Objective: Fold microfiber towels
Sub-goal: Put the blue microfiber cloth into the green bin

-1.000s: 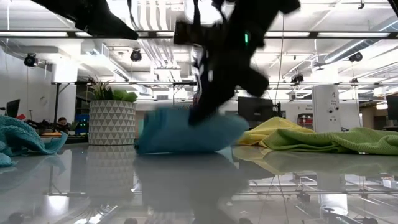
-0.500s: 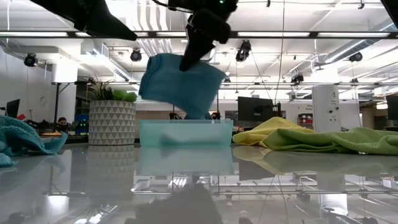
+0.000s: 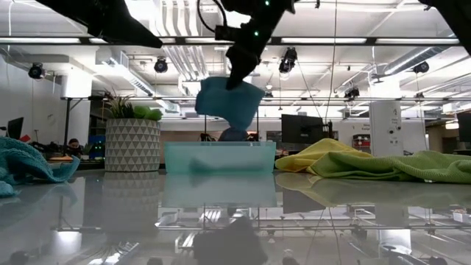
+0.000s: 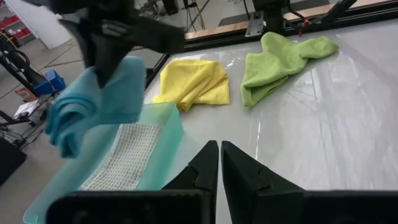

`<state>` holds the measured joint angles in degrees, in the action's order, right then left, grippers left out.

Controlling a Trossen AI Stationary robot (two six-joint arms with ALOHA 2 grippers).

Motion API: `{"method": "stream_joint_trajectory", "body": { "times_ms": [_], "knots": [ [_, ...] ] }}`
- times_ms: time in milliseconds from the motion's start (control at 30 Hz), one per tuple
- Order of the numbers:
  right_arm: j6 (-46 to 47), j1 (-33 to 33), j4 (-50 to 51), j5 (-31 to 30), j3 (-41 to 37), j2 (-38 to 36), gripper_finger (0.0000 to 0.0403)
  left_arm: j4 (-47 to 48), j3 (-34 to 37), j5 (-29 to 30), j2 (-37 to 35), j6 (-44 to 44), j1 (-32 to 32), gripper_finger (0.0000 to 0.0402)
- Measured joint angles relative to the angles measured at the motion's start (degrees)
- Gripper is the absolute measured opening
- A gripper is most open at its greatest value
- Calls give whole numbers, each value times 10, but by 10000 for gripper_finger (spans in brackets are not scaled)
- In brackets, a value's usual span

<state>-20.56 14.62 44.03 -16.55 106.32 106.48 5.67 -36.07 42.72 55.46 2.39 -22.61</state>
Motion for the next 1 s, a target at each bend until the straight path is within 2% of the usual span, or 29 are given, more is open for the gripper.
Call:
{"method": "stream_joint_trajectory", "body": {
  "times_ms": [233,467,867,1000],
  "knots": [
    [0,61,-39,72,-15,2,13,0,0,0,0,-2,0,6],
    [0,87,-56,76,-15,5,13,0,0,0,0,-3,0,6],
    [-12,95,-82,78,-17,20,13,-7,-2,11,0,-18,1,6],
    [0,96,-87,115,-17,40,13,-7,-3,19,-1,-18,1,6]
  ]
}}
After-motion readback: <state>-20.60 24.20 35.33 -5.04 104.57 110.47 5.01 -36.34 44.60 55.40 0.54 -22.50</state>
